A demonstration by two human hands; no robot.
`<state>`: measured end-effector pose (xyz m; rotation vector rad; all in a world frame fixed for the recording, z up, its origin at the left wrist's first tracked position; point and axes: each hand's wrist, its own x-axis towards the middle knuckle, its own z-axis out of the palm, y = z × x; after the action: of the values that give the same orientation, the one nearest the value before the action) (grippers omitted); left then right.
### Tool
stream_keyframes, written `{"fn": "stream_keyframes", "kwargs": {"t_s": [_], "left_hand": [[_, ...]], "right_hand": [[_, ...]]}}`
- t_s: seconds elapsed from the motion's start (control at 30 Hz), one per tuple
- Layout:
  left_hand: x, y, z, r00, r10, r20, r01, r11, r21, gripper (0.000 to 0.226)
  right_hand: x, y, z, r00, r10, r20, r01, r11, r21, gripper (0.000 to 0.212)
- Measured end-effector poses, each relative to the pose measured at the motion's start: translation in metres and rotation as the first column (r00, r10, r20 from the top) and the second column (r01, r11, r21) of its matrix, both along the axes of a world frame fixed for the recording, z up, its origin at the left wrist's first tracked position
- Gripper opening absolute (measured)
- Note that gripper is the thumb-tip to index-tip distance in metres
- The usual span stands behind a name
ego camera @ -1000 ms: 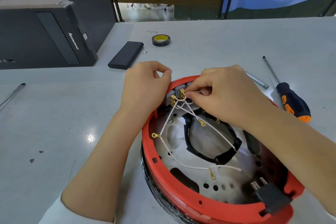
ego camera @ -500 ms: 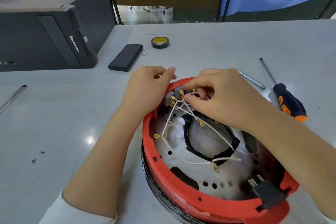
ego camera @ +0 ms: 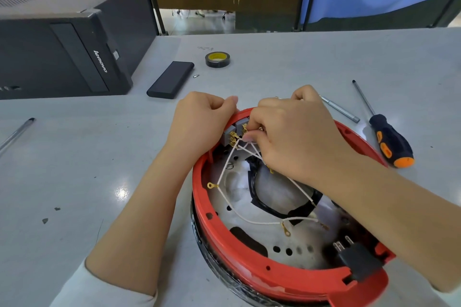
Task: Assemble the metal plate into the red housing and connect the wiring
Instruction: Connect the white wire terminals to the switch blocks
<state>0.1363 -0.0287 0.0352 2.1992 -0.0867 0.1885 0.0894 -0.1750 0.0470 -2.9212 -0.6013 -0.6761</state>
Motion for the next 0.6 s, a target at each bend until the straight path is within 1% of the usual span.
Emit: {"fn": "stream_keyframes", "kwargs": {"t_s": [0.1, 0.2, 0.23, 0.3, 0.33, 0.4, 0.47, 0.53, 0.6], "left_hand": [[0.003, 0.0, -0.003, 1.0, -0.008, 0.025, 0.007, 1.0, 0.024, 0.06], [0.004, 0.001, -0.005, 1.0, -0.026, 0.005, 0.026, 1.0, 0.013, 0.056], [0.003, 0.002, -0.004, 0.999, -0.043, -0.013, 0.043, 0.999, 0.013, 0.051], [-0.001, 0.001, 0.001, 0.99, -0.124, -0.065, 0.121, 0.991, -0.052, 0.023], [-0.003, 0.001, 0.003, 0.981, -0.172, -0.091, 0.164, 0.982, -0.094, 0.018], [-0.006, 0.004, 0.006, 0.955, -0.27, -0.122, 0.242, 0.948, -0.206, 0.039], [-0.01, 0.006, 0.006, 0.937, -0.332, -0.112, 0.289, 0.912, -0.291, 0.049], [-0.015, 0.008, 0.005, 0.937, -0.337, -0.094, 0.3, 0.912, -0.28, 0.045], [-0.022, 0.01, 0.004, 0.946, -0.311, -0.093, 0.278, 0.924, -0.263, 0.038]], "right_hand": [[0.0, 0.0, 0.0, 1.0, 0.005, -0.016, -0.005, 1.0, -0.019, 0.016], [0.001, -0.003, 0.001, 0.996, 0.025, -0.084, -0.02, 0.998, 0.068, 0.018], [0.002, -0.004, 0.001, 0.993, 0.033, -0.11, -0.02, 0.993, 0.115, 0.017], [0.002, -0.007, 0.003, 0.984, 0.058, -0.167, -0.021, 0.976, 0.218, 0.016], [0.001, -0.009, 0.005, 0.976, 0.082, -0.204, -0.025, 0.963, 0.269, 0.015], [0.0, -0.011, 0.011, 0.954, 0.132, -0.27, -0.041, 0.947, 0.32, 0.009], [-0.001, -0.016, 0.019, 0.941, 0.138, -0.308, -0.054, 0.963, 0.265, 0.006], [-0.003, -0.025, 0.026, 0.937, 0.112, -0.332, -0.05, 0.981, 0.189, 0.01], [-0.009, -0.035, 0.029, 0.933, 0.097, -0.345, -0.045, 0.987, 0.156, 0.015]]}}
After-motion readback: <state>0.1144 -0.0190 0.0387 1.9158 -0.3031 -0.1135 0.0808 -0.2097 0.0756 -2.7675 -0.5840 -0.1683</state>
